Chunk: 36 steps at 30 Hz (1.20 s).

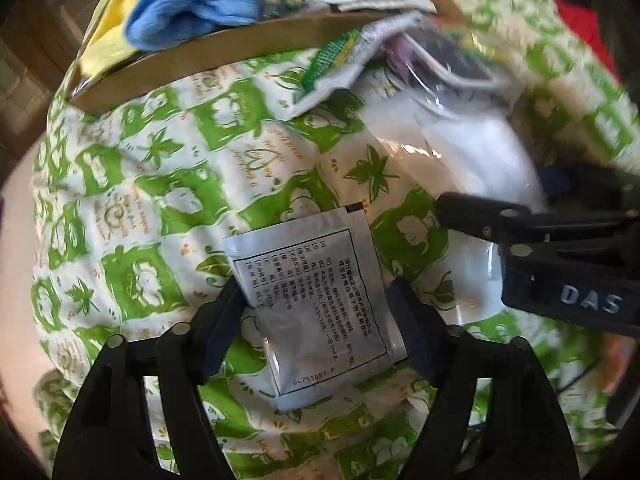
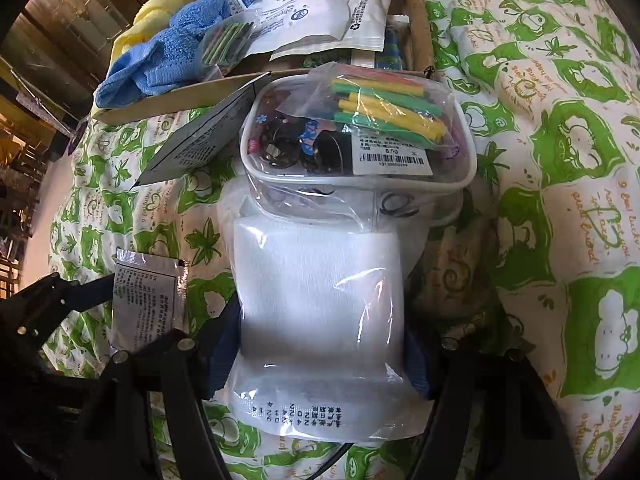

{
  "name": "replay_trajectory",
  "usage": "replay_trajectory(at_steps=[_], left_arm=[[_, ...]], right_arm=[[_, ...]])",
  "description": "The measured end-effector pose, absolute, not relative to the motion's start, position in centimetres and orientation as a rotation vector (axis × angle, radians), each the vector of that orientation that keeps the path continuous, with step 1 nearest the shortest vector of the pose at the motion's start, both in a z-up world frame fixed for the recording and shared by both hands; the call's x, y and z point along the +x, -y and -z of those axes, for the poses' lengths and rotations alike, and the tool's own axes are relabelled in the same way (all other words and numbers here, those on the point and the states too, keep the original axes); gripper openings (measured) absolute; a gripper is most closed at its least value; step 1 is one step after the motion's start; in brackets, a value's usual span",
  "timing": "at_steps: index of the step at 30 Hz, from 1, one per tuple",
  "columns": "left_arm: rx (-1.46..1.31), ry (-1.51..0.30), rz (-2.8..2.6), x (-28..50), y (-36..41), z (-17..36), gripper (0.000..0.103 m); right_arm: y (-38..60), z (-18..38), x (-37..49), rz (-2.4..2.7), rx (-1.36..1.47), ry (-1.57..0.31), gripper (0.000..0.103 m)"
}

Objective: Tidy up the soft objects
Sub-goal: 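Grasp the silver printed packet with the left gripper while the right grasps the white gauze bag, then lift the silver packet with the left gripper while the right lifts the gauze bag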

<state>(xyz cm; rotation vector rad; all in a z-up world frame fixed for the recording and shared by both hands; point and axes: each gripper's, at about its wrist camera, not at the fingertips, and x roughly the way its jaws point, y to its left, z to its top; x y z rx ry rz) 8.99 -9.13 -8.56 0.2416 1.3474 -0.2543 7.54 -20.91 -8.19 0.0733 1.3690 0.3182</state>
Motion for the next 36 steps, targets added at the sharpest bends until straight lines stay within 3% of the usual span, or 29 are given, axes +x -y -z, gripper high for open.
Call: replay_trajectory(at_steps=[10,17,36], left_arm=[[0.264,-1.346,0.239,9.3,9.6,9.0,0.079],[0.156,-1.300,0.261,8.7,6.8,7.1,0.051],[0.085,-1.229,0.294,7.2,4.9,3.2,0.049]], right_arm=[[20.3,8.1,6.8,-0.316,0.079,-1.367,0.071],[20.7,7.7,6.4,-0.317,0.094,-1.359,0.071],[22.6,4.3,4.0,-0.442,0.227,-1.365,0.070]])
